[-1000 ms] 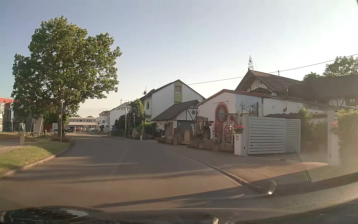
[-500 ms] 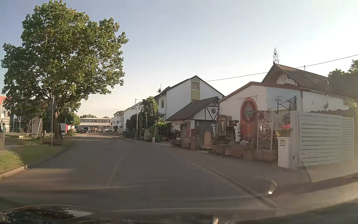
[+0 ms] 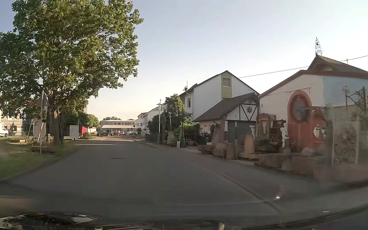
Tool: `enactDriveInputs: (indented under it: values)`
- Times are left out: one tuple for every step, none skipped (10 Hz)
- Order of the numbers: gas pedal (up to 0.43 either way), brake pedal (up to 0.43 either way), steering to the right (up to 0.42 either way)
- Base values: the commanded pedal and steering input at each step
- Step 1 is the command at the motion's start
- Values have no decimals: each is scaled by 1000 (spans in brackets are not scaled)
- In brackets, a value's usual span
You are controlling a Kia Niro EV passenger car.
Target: Follow the waypoints while adhering to traffic rules and regulations
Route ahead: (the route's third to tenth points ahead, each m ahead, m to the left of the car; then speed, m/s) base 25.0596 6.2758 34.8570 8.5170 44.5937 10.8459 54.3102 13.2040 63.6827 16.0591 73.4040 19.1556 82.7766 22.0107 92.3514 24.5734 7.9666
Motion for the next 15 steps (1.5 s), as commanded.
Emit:
enactDriveInputs:
  values:
    - [98,0,-104]
    - [98,0,-104]
    - [98,0,-104]
    - [98,0,-103]
    - [98,0,-102]
    - [98,0,-100]
    - [98,0,-96]
    - [98,0,-93]
    - [98,0,-88]
    - [98,0,-84]
    - [98,0,-79]
    - [98,0,-75]
    - [98,0,-71]
    - [98,0,-65]
    - [98,0,-57]
